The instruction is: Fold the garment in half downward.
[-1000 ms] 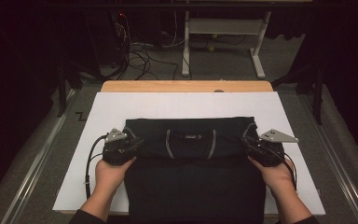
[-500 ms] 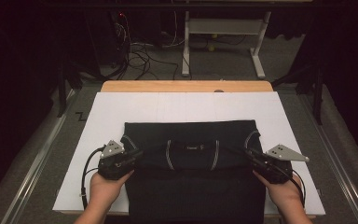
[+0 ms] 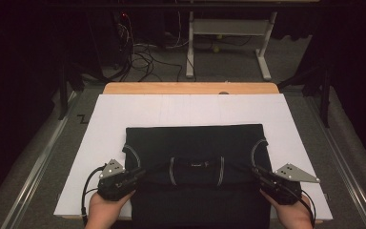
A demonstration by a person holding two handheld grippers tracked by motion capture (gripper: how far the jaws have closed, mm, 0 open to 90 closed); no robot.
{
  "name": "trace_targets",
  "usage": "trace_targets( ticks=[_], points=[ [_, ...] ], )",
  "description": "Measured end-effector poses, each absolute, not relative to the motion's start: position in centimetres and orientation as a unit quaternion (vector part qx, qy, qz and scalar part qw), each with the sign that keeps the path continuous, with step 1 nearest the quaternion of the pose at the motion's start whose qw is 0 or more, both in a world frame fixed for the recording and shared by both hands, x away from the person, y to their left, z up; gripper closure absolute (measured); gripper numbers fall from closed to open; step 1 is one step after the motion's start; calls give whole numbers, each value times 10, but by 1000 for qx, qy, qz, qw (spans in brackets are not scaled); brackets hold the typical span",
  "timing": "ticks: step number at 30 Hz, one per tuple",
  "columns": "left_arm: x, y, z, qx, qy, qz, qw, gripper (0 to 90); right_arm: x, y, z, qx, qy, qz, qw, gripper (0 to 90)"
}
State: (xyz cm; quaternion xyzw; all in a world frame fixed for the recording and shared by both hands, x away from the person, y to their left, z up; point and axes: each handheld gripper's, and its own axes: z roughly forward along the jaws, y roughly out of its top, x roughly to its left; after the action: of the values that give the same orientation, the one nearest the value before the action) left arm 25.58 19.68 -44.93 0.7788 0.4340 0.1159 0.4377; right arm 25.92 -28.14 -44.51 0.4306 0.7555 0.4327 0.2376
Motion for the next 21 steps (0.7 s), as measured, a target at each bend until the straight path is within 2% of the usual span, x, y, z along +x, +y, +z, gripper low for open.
trace_targets(
  ticks=[12,16,18,21],
  points=[
    [261,196,-473,788,451,97,407,687,257,-284,-465,438,772,404,222,750],
    [262,195,-474,790,452,98,403,633,258,-284,-468,442,772,402,217,737],
    [262,195,-474,790,454,96,402,595,258,-283,-469,441,772,402,218,699],
    [264,195,-469,786,459,97,404,503,260,-283,-466,446,765,410,217,570]
  ],
)
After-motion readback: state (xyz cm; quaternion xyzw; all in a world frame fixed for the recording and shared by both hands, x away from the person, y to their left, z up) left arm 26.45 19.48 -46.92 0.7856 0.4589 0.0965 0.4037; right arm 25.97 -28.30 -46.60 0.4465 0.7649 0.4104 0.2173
